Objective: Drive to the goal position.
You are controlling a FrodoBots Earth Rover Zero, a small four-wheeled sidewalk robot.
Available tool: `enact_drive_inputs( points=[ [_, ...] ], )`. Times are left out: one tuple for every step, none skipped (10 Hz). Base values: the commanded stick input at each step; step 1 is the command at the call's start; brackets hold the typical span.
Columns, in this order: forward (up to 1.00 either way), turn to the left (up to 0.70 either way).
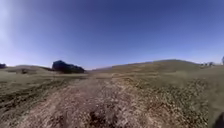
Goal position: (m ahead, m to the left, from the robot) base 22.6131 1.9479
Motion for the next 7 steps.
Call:
enact_drive_inputs(
  points=[
    [0.7,0.0],
    [0.7,0.0],
    [0.7,0.0],
    [0.7,0.0],
    [0.7,0.0],
    [0.7,0.0],
    [0.7,0.0]
  ],
)
